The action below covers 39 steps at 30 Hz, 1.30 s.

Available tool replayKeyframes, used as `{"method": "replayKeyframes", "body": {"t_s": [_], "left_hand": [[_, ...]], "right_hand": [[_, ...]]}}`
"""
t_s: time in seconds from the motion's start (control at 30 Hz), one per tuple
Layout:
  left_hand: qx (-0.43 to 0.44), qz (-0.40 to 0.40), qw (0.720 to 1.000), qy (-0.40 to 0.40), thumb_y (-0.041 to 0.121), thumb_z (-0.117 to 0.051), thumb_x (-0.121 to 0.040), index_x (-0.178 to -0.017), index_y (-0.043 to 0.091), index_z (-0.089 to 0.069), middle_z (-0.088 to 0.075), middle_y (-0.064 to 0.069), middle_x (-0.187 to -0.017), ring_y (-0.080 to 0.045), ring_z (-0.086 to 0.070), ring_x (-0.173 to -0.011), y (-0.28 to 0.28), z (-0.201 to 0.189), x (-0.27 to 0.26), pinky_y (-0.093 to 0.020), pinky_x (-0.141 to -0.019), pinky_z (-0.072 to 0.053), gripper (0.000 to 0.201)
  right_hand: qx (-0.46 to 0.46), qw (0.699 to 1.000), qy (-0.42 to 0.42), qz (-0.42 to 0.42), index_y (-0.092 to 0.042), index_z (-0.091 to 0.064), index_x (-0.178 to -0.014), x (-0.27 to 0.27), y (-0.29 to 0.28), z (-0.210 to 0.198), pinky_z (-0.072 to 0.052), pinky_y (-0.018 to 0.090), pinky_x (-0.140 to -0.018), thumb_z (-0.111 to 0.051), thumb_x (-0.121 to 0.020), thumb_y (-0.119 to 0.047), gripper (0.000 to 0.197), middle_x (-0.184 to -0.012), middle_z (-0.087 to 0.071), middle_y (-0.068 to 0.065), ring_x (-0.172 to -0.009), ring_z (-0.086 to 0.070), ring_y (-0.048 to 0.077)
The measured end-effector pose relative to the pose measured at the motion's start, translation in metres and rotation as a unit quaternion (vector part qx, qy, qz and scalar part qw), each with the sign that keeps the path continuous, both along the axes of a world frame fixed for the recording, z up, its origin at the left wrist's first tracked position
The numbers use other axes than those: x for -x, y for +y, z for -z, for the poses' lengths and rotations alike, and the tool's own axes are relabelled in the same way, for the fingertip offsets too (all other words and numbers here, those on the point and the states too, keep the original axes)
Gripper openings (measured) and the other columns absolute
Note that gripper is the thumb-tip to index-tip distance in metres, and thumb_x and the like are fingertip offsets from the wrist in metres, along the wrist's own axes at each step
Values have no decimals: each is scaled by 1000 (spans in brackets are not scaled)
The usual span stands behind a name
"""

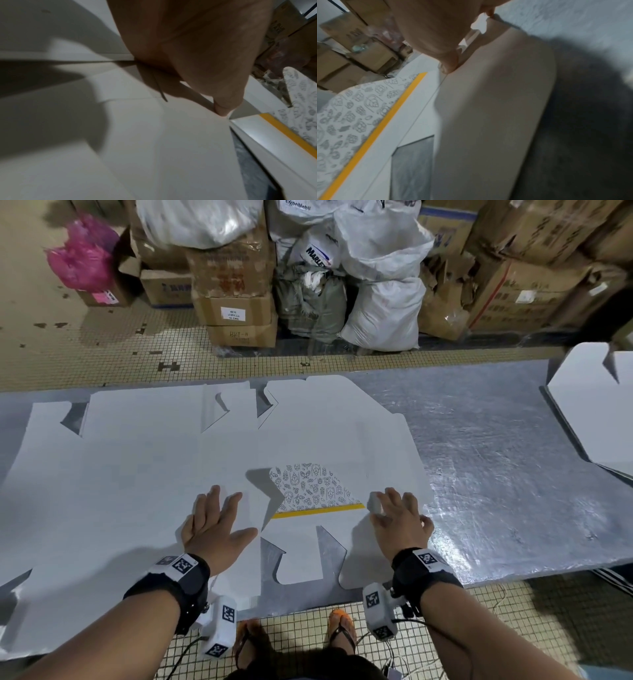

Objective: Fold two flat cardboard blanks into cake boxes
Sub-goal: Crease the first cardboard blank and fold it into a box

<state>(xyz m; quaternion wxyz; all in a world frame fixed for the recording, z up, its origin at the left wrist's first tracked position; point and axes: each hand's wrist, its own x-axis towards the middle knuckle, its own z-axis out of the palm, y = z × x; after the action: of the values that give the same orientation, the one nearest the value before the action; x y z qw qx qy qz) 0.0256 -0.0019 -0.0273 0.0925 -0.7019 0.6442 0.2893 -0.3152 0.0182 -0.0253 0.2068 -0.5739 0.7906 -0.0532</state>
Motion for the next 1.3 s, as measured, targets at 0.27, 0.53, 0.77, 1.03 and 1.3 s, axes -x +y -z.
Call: {"method": "replayKeyframes", "body": {"t_s": [0.27,0.53,0.77,1.03,1.3], "left_hand": [[80,-74,979,172,38,-53,-83,-115,27,-68,-53,6,-142,-18,-41,-138,-21,-22,33,-39,-112,-31,36],[-18,44,985,164,87,-46,-57,-119,48,-54,-25,21,-141,-1,-17,-139,-14,-27,43,-39,-117,-20,74],[14,142,989,47,80,-66,-64,-151,44,-6,29,19,-158,-13,40,-142,13,-5,47,-40,-121,12,111],[-21,162,987,13,87,-53,-70,-149,39,31,51,17,-147,-13,55,-130,14,1,46,-38,-115,26,125],[-38,153,985,68,72,-47,-87,-152,40,22,40,17,-155,-14,50,-135,9,-6,43,-40,-118,20,101]], "right_hand": [[26,997,-44,-53,-38,-74,-98,-1,8,-5,-15,40,-112,-48,-88,-2,45,-145,-47,-13,-146,-24,12],[-2,994,-100,-39,-35,-73,-88,5,16,-6,-15,28,-97,-53,-84,-47,24,-146,-42,-20,-136,-18,-7],[15,995,-94,3,-36,-58,-109,-2,19,-1,-23,38,-112,-78,-70,-49,46,-124,-36,-23,-128,-41,5],[67,971,-224,59,-38,-34,-143,-10,27,-1,-49,37,-98,-75,-80,-21,77,-124,-49,-17,-112,-48,11],[52,986,-153,-52,-22,-45,-140,-30,26,-3,-45,32,-98,-61,-90,-23,53,-140,-50,0,-116,-57,24]]}}
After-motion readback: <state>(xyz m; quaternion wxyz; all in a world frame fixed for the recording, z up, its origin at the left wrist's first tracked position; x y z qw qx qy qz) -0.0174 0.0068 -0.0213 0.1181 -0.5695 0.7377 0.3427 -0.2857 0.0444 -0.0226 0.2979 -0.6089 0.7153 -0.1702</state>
